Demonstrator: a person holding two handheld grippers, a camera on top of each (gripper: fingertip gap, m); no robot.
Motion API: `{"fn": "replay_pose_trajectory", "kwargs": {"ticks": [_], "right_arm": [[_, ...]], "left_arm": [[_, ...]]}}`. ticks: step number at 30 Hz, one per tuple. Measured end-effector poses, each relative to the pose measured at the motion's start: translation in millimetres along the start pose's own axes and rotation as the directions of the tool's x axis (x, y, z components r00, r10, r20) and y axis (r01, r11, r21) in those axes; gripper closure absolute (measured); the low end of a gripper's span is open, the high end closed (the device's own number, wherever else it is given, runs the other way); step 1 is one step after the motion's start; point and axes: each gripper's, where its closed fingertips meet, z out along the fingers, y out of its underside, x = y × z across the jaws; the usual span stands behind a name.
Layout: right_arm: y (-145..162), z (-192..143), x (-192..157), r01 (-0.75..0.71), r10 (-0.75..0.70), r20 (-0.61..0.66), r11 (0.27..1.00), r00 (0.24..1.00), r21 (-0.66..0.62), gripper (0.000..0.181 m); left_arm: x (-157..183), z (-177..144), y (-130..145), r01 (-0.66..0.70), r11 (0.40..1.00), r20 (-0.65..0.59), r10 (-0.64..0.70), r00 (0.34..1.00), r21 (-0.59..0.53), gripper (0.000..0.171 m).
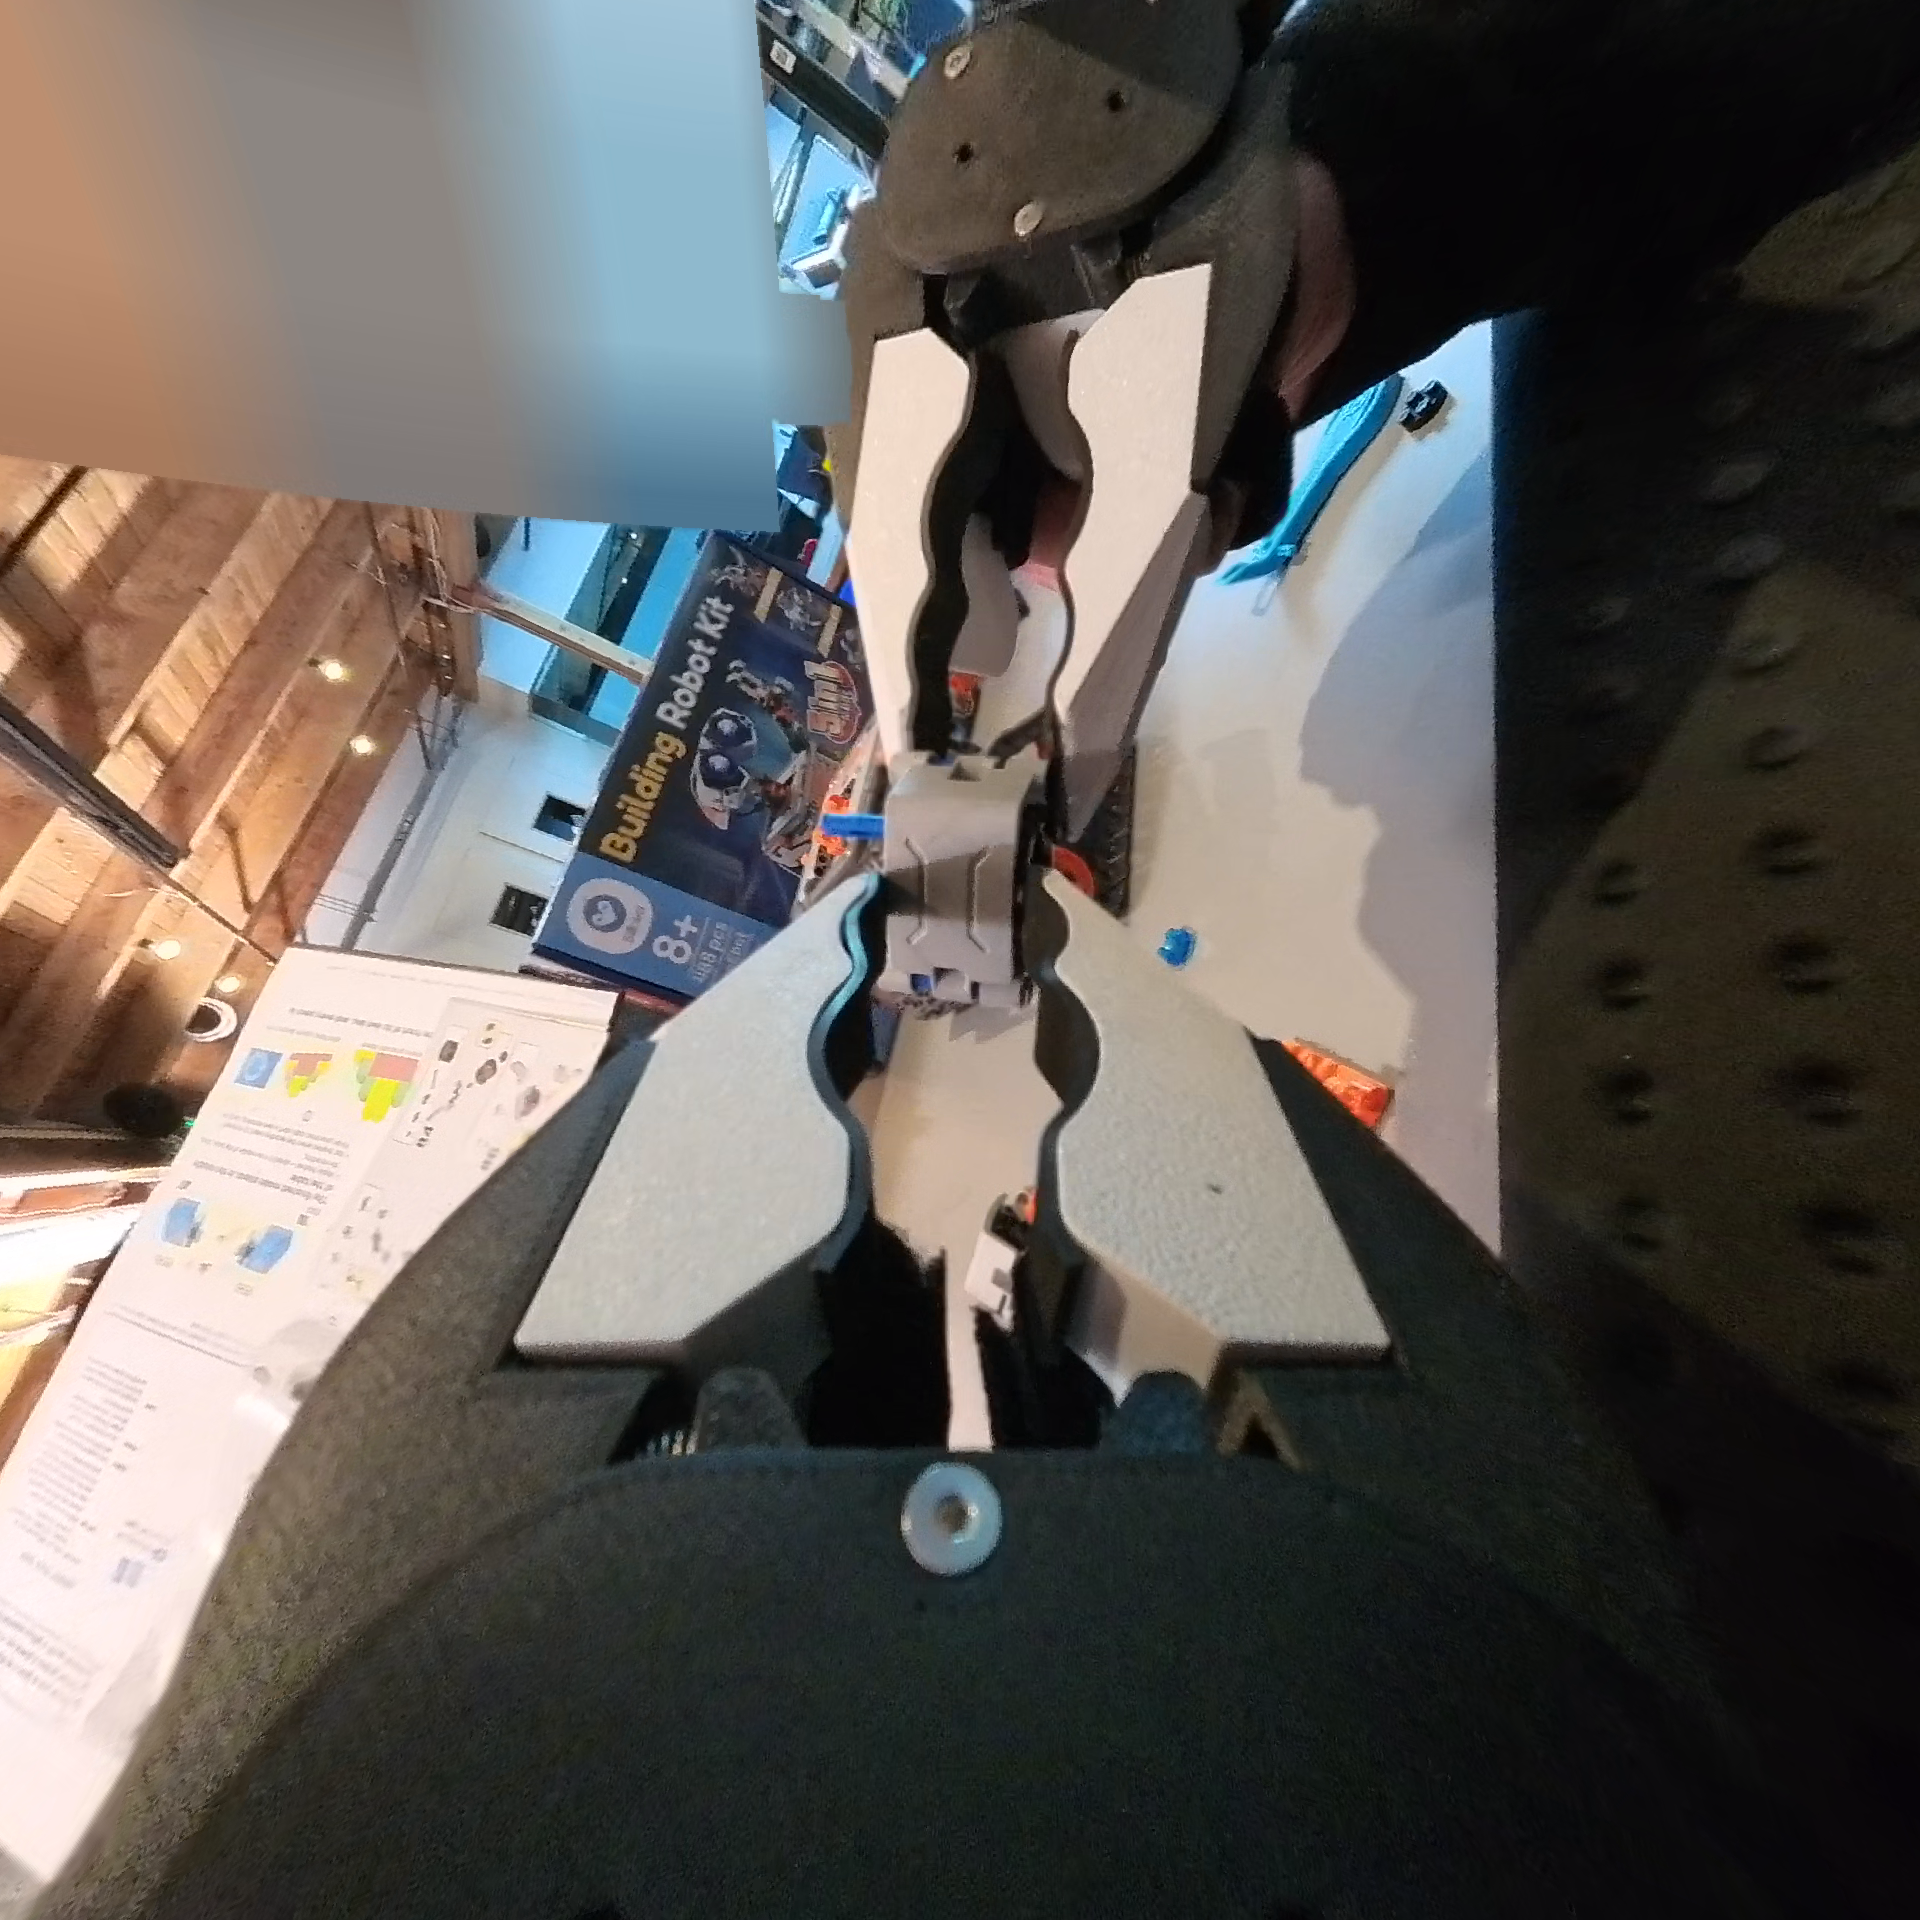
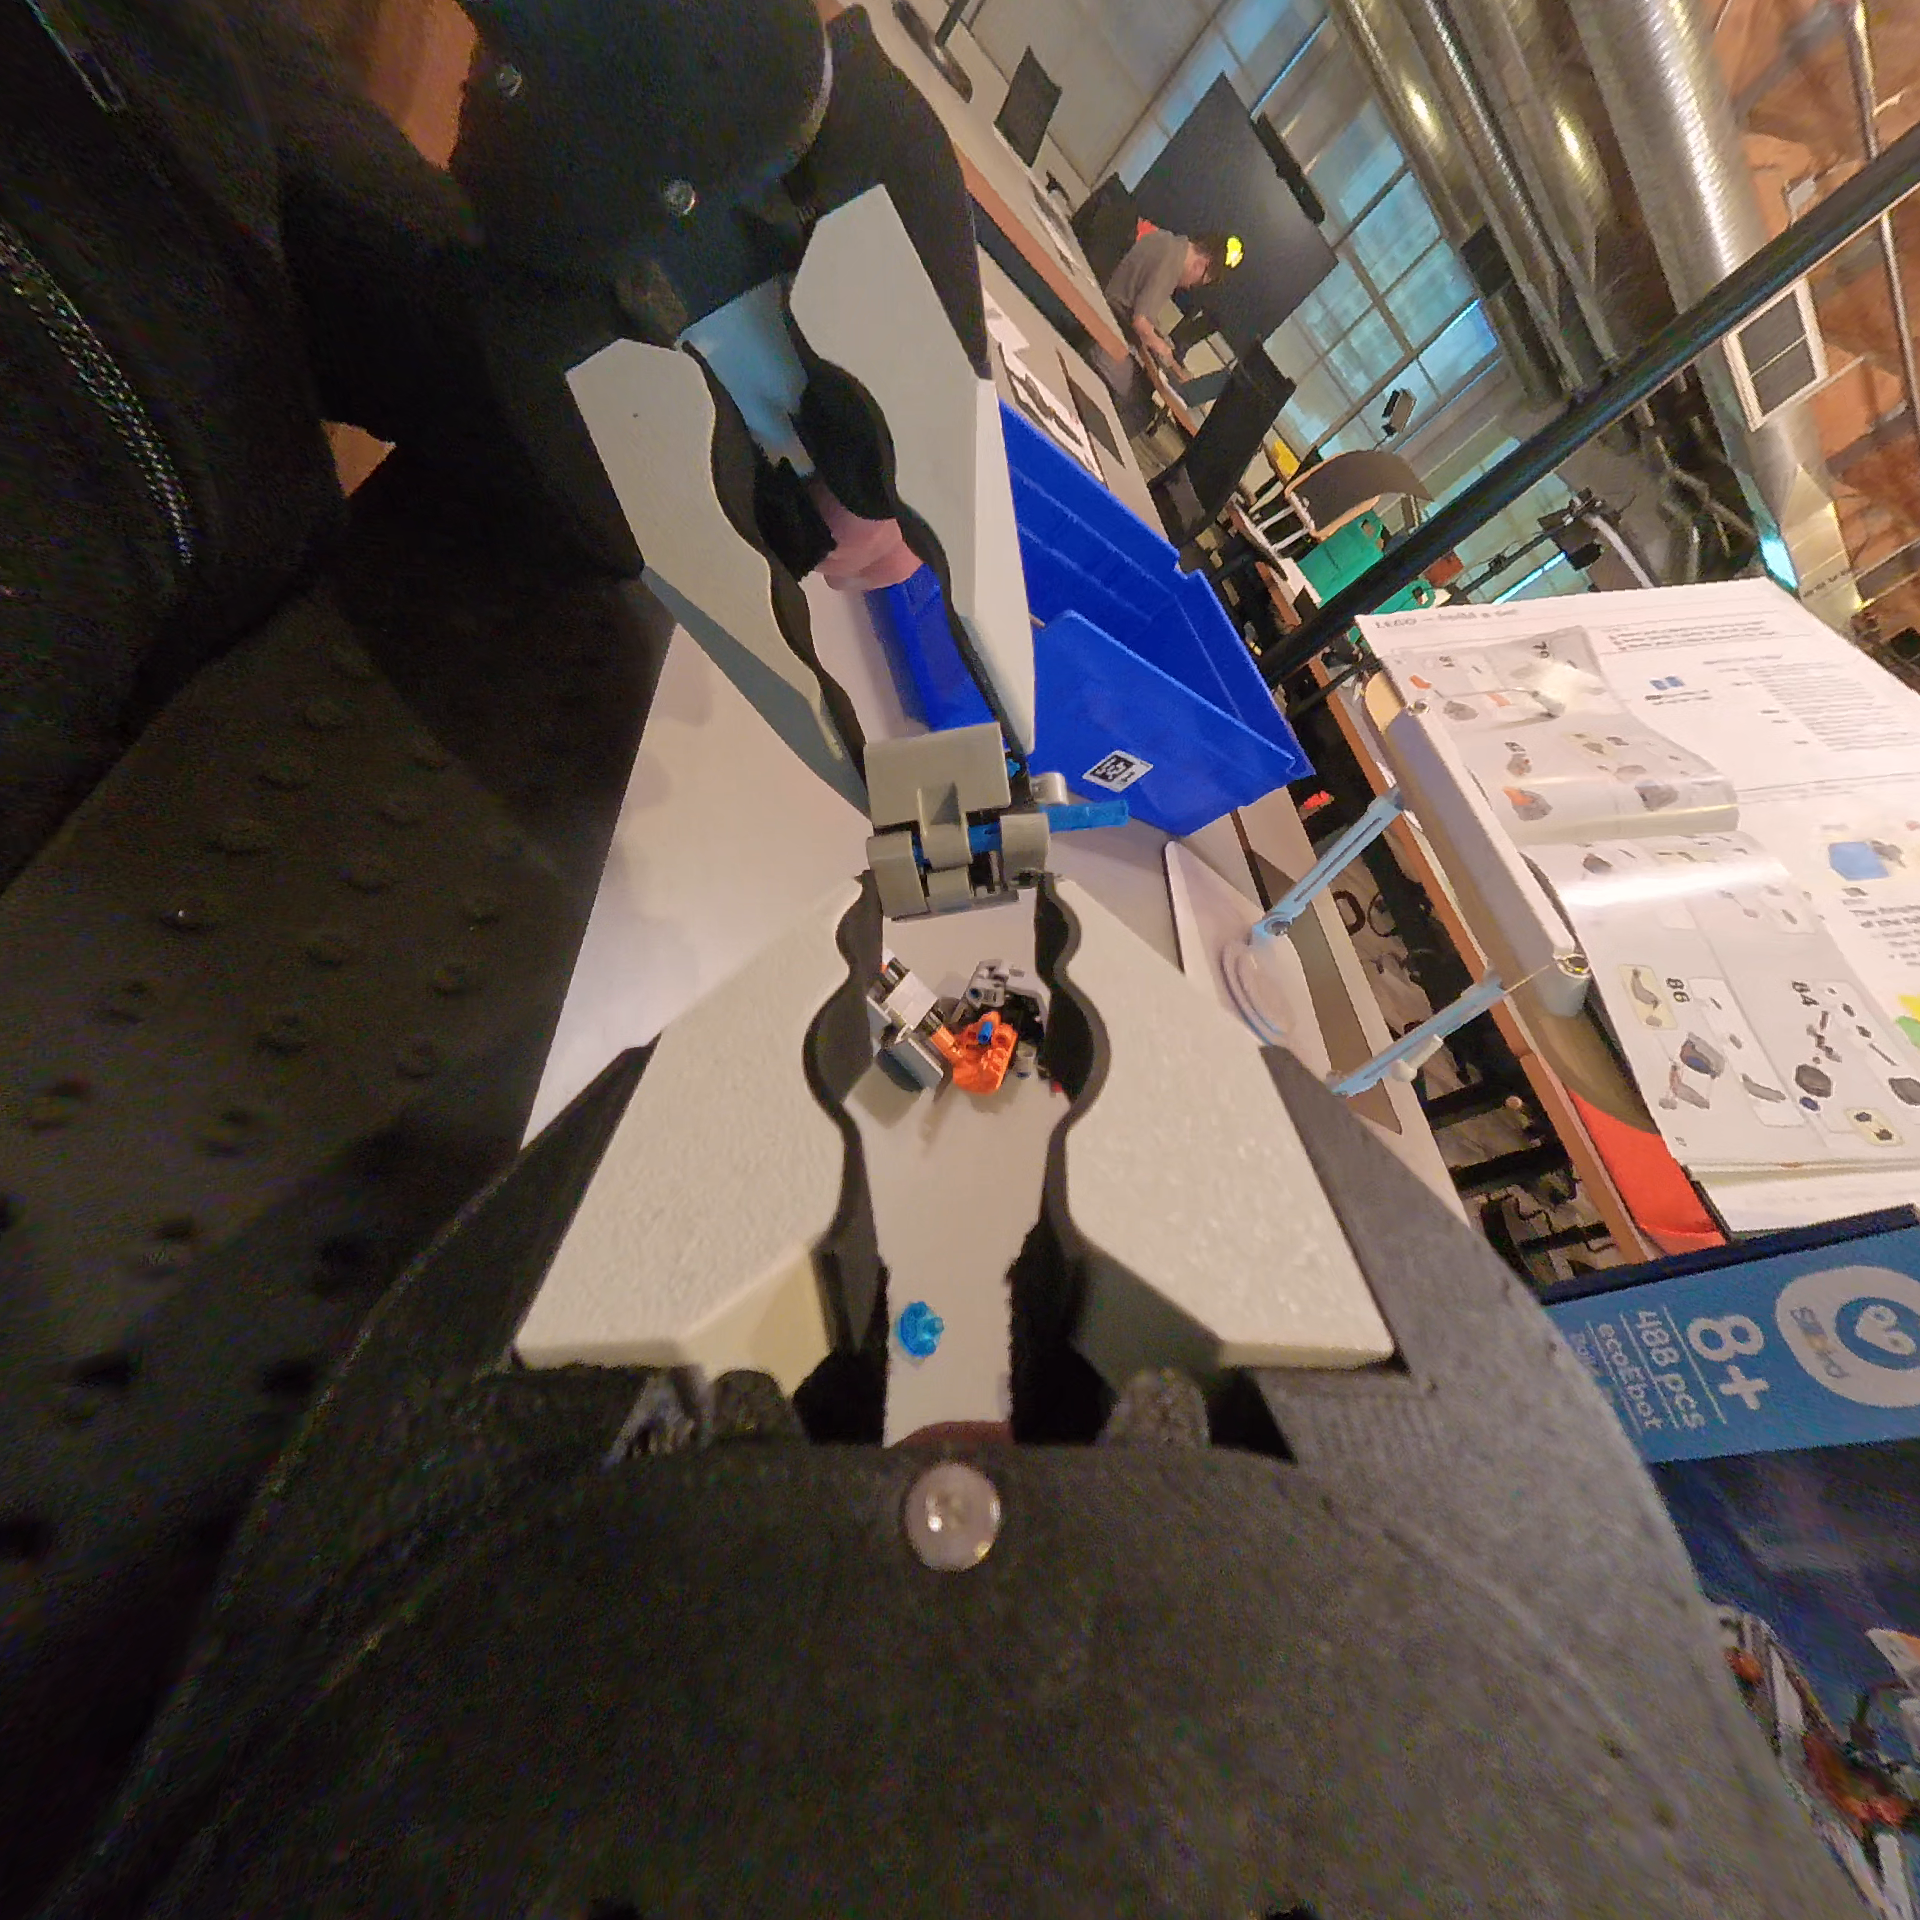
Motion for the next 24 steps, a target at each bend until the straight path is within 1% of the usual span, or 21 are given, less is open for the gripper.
{"fn": "replay_pose_trajectory", "kwargs": {"ticks": [5, 8, 11, 14, 16, 17, 20, 22, 24], "right_arm": [[5.9, 2.9, 0.1, -0.028, 0.028, 0.002, 0.998, 1.0, -0.049, 0.156], [14.5, 6.5, -0.7, -0.014, 0.014, -0.005, 0.994, 1.0, -0.109, 0.156], [22.2, 9.8, -2.0, 0.005, -0.007, -0.011, 0.986, 1.0, -0.169, 0.155], [34.8, 14.9, -6.4, 0.041, -0.043, -0.003, 0.965, 0.999, -0.258, 0.155], [42.4, 17.1, -7.2, 0.081, -0.09, -0.011, 0.944, 0.996, -0.321, 0.16], [44.5, 17.3, -7.8, 0.101, -0.11, -0.008, 0.934, 0.994, -0.342, 0.168], [45.0, 18.1, -8.2, 0.073, -0.079, -0.005, 0.939, 0.997, -0.336, 0.168], [46.7, 17.3, -7.5, 0.051, -0.055, -0.001, 0.942, 0.998, -0.332, 0.166], [45.7, 15.5, -6.1, 0.026, -0.028, -0.002, 0.948, 1.0, -0.318, 0.16]], "left_arm": [[1.4, 3.3, 7.4, 0.078, 0.997, -0.046, -0.078, 0.996, -0.005, 0.148], [4.9, 6.9, 15.1, 0.107, 0.994, -0.079, -0.109, 0.991, -0.03, 0.148], [8.5, 9.4, 21.7, 0.111, 0.992, -0.1, -0.116, 0.988, -0.055, 0.148], [12.1, 10.8, 19.7, 0.101, 0.994, -0.112, -0.106, 0.988, -0.049, 0.148], [13.4, 14.0, 25.2, 0.068, 0.993, -0.097, -0.077, 0.992, -0.095, 0.148], [12.8, 15.7, 28.0, 0.069, 0.991, -0.089, -0.08, 0.993, -0.111, 0.148], [12.9, 15.3, 28.7, 0.094, 0.99, -0.106, -0.105, 0.989, -0.102, 0.148], [13.7, 16.3, 29.6, 0.086, 0.99, -0.104, -0.097, 0.99, -0.109, 0.148], [14.5, 16.5, 27.4, 0.106, 0.99, -0.114, -0.117, 0.987, -0.096, 0.148]]}}
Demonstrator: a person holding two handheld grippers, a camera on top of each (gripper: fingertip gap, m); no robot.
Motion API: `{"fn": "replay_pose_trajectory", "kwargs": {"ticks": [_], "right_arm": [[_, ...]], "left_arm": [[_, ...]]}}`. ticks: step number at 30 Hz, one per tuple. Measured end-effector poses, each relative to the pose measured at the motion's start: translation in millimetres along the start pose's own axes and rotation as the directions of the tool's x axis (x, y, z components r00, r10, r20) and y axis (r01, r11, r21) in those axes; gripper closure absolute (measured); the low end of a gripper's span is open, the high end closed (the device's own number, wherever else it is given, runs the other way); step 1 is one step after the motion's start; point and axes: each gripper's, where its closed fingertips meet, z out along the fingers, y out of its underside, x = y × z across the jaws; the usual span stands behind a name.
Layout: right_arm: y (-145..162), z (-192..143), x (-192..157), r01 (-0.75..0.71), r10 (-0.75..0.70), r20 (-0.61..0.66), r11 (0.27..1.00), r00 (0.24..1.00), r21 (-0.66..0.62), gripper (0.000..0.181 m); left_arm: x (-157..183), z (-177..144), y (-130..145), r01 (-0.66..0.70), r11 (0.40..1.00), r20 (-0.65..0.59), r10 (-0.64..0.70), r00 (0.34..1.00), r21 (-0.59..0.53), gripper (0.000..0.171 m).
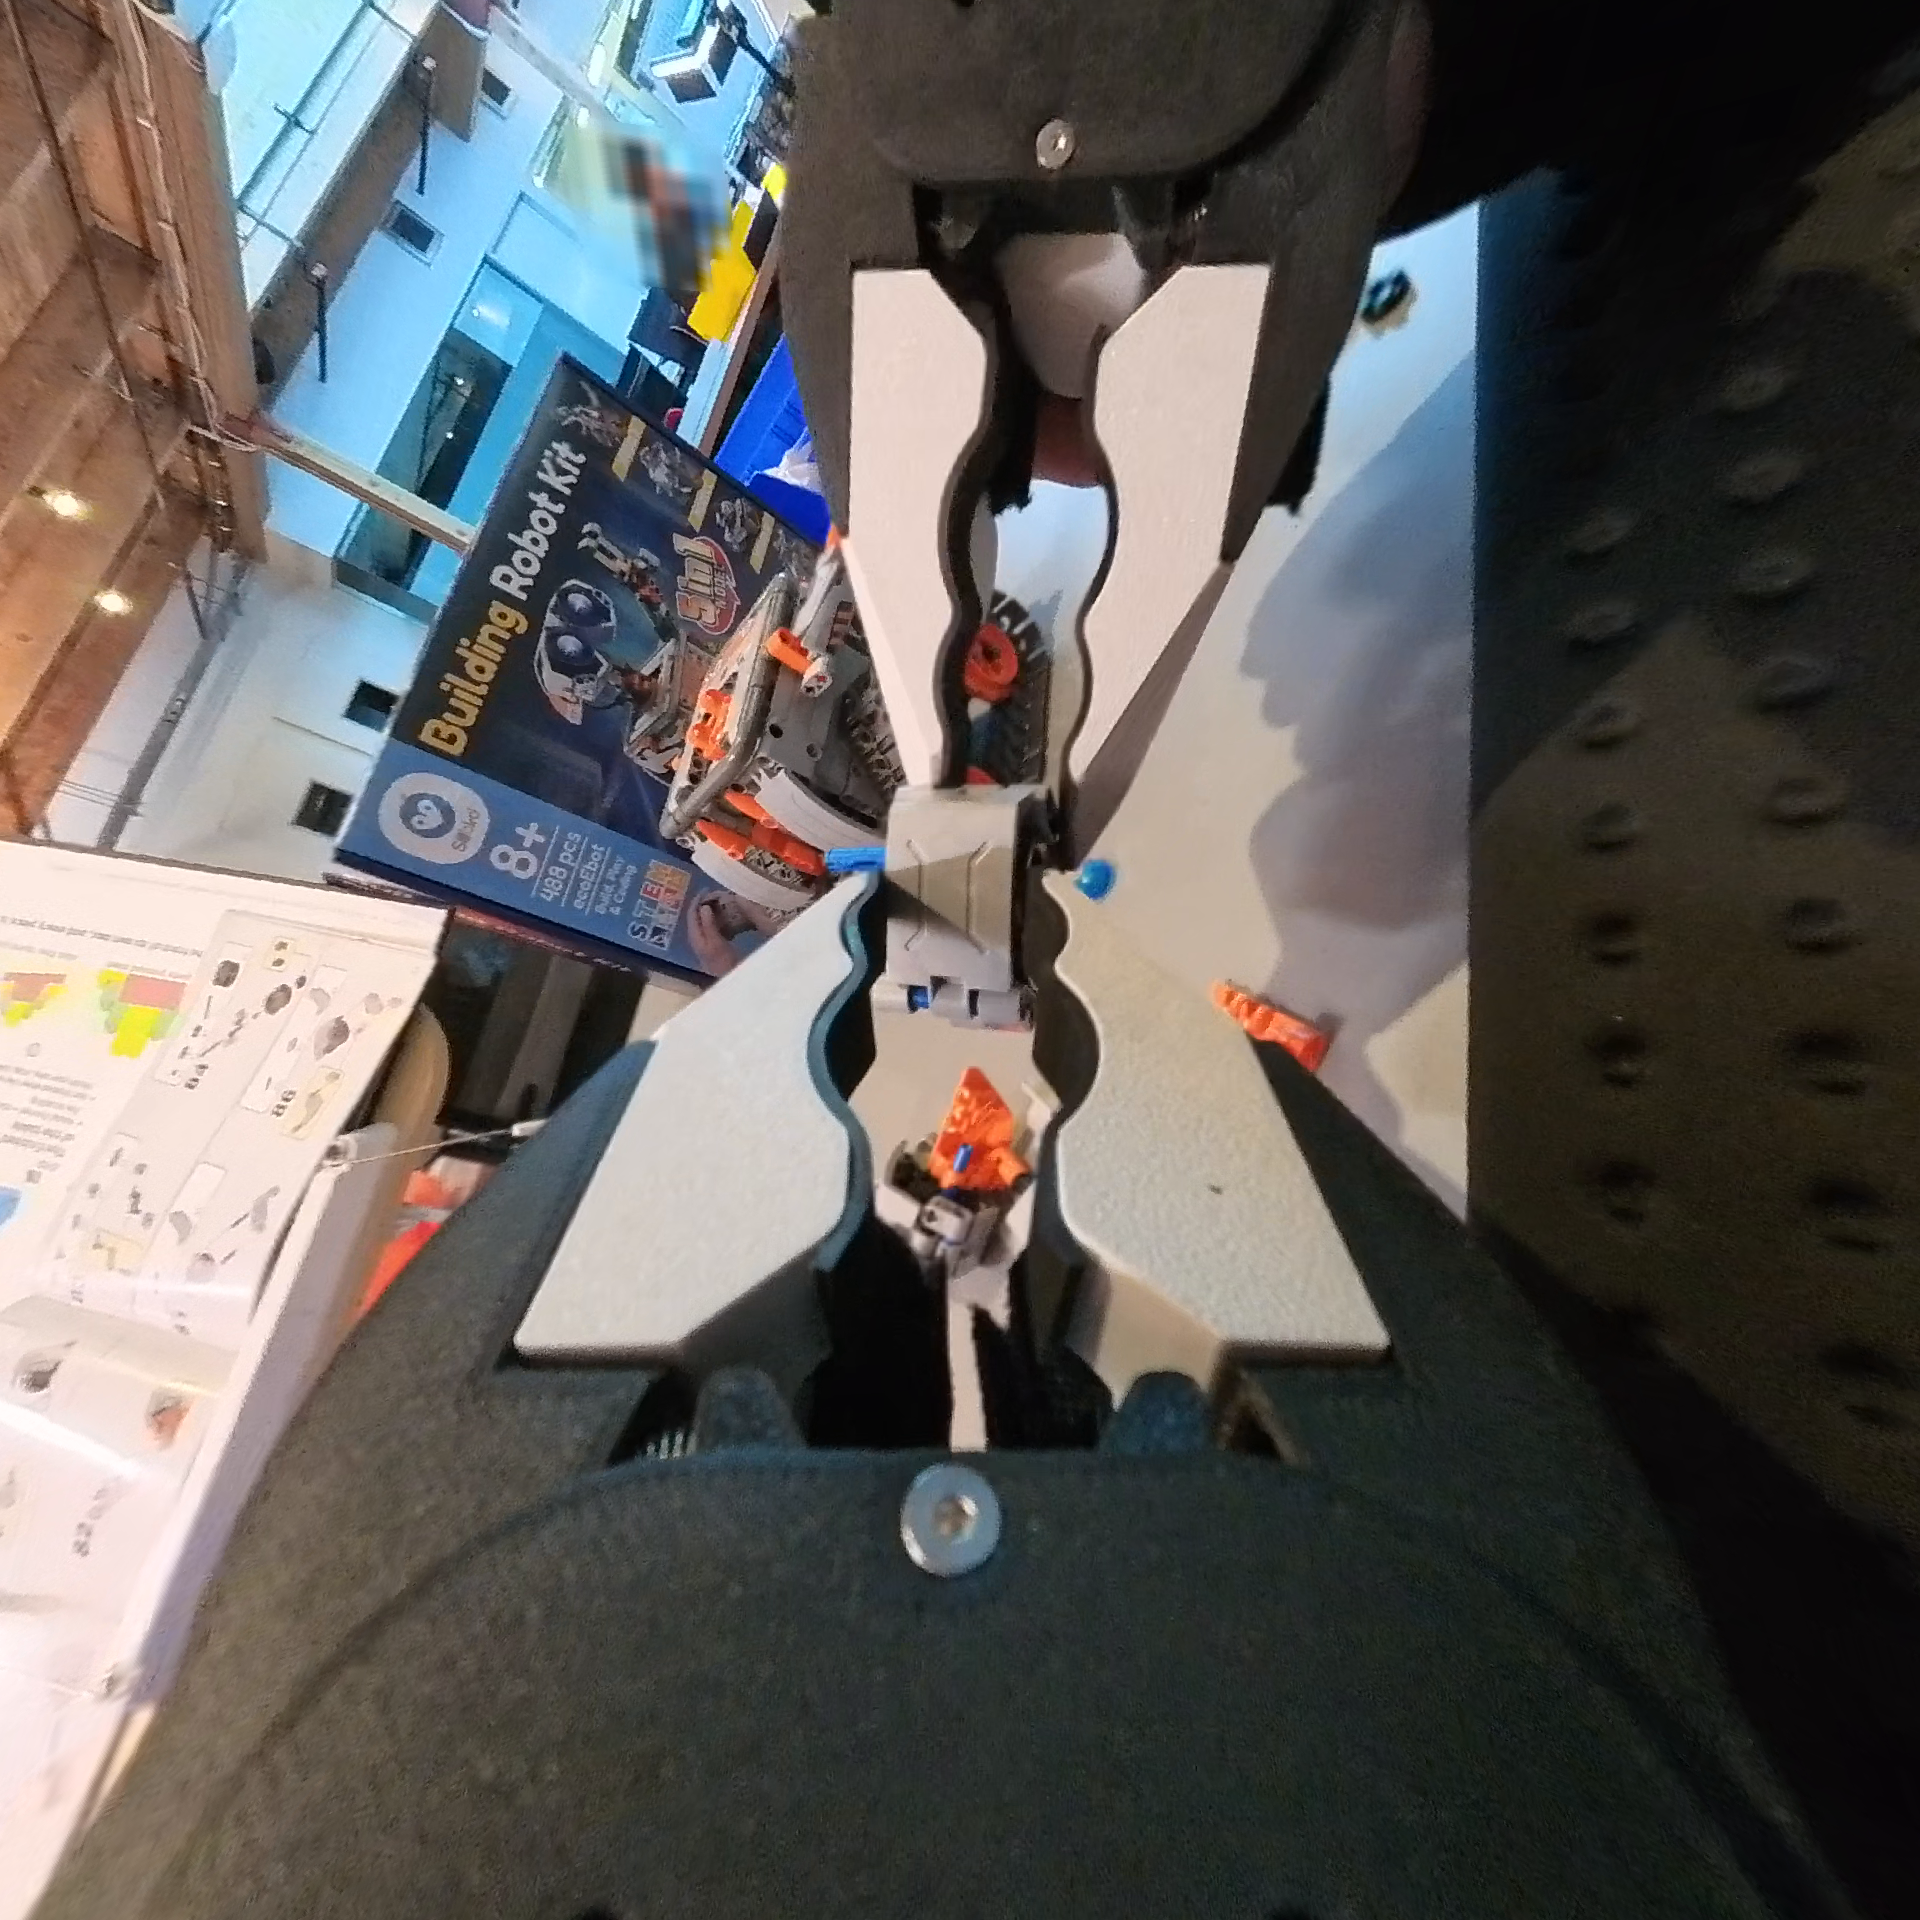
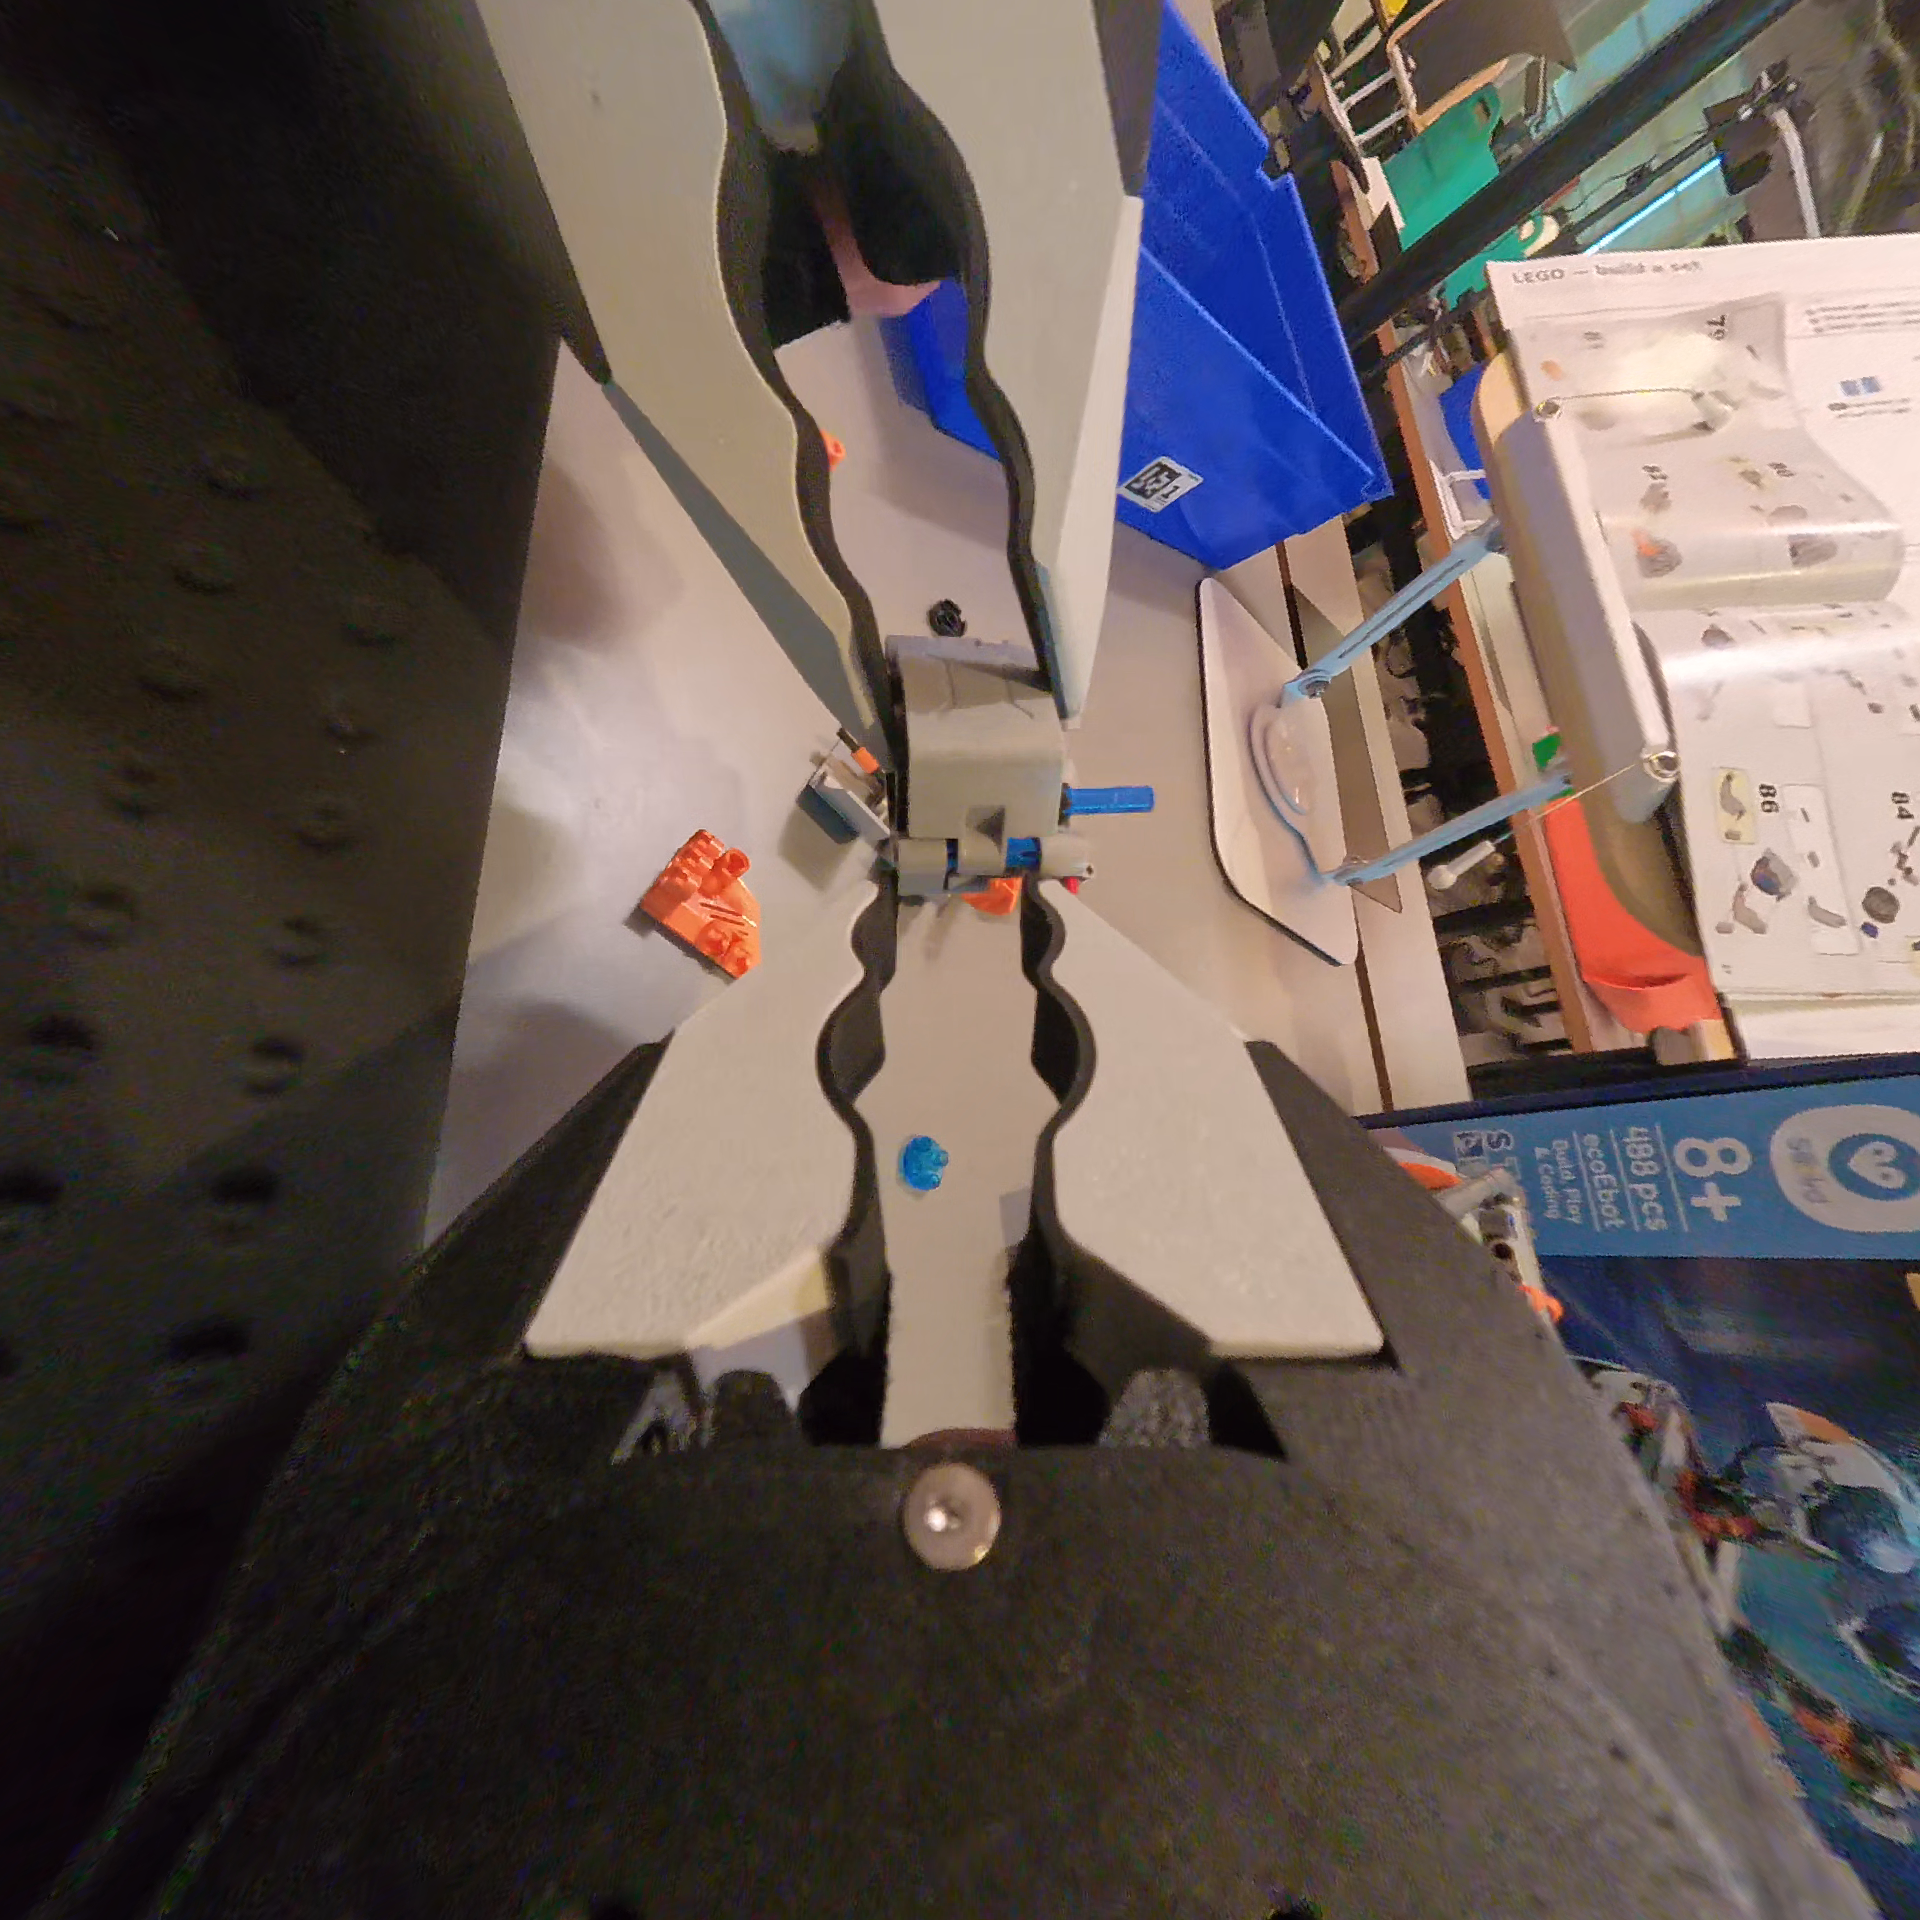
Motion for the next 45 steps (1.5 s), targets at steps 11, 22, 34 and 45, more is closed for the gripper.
{"fn": "replay_pose_trajectory", "kwargs": {"ticks": [11, 22, 34, 45], "right_arm": [[-4.7, -2.0, 0.8, -0.07, 0.07, 0.016, 0.997, 0.997, 0.009, 0.151], [-2.4, 3.6, -1.8, -0.136, 0.136, 0.047, 0.991, 0.99, -0.006, 0.152], [-3.4, 0.7, -3.0, -0.168, 0.167, 0.082, 0.986, 0.983, 0.012, 0.153], [3.3, 5.8, -10.0, -0.047, 0.052, 0.044, 0.994, 0.998, -0.096, 0.153]], "left_arm": [[3.6, 2.9, -1.0, 0.054, 0.998, -0.043, -0.053, 0.998, 0.022, 0.148], [4.4, 3.7, 2.8, 0.092, 0.995, -0.065, -0.09, 0.994, 0.027, 0.148], [7.1, 5.8, 10.4, 0.192, 0.981, -0.139, -0.187, 0.972, 0.024, 0.148], [17.2, 13.9, 21.1, 0.184, 0.982, -0.175, -0.188, 0.966, -0.04, 0.148]]}}
